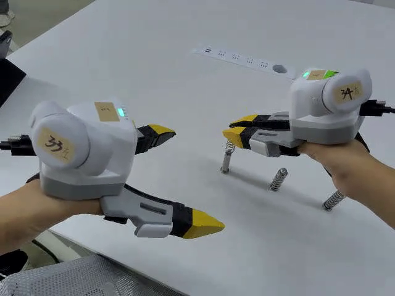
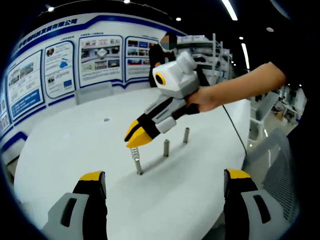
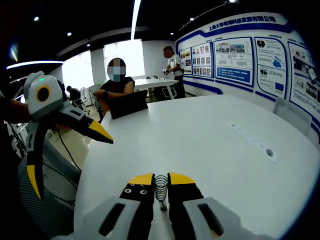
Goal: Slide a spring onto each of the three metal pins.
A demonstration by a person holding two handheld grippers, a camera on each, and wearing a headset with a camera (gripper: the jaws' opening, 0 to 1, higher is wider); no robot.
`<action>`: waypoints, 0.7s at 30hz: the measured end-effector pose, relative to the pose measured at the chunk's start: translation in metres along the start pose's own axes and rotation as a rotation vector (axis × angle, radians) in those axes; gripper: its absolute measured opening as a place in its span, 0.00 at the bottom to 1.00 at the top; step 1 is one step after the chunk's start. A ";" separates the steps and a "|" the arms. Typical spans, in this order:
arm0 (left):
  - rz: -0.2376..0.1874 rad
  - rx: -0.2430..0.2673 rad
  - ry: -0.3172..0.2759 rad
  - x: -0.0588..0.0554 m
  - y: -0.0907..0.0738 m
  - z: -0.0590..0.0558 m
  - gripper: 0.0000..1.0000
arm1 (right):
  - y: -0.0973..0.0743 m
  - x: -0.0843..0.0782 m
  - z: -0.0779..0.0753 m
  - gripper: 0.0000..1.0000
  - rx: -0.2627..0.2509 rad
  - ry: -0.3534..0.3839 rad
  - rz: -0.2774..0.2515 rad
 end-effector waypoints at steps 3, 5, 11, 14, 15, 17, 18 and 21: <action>0.004 -0.002 -0.004 -0.001 0.001 -0.001 1.00 | 0.001 -0.002 -0.002 0.10 -0.007 -0.002 0.005; 0.002 -0.002 -0.012 -0.002 0.002 -0.001 1.00 | 0.001 -0.003 -0.003 0.10 -0.009 0.002 0.004; -0.008 0.005 -0.022 -0.003 0.001 -0.003 1.00 | 0.004 -0.009 -0.007 0.10 -0.008 0.022 0.005; -0.001 0.008 -0.026 -0.006 0.000 -0.003 0.99 | 0.006 -0.013 -0.006 0.10 -0.014 0.018 0.008; 0.002 0.008 -0.026 -0.006 -0.001 -0.003 0.99 | 0.007 -0.015 -0.006 0.10 -0.014 0.017 0.013; 0.007 0.010 -0.025 -0.008 -0.001 -0.002 0.99 | 0.009 -0.017 -0.005 0.10 -0.018 0.013 0.014; 0.008 0.010 -0.026 -0.008 -0.002 -0.002 0.99 | 0.011 -0.018 -0.005 0.10 -0.020 0.010 0.015; 0.011 0.008 -0.027 -0.008 -0.002 -0.001 0.99 | 0.015 -0.022 -0.005 0.10 -0.043 -0.011 0.026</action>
Point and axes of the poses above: the centre of the closed fingertips' face, and the gripper's own axes: y roughly forward along the fingers, z roughly to its left, x roughly out of its top, the point moved 7 cm from there along -y, roughly backward along the fingers, and after that the axes turned 14 degrees about y, right-handed, at the moved point
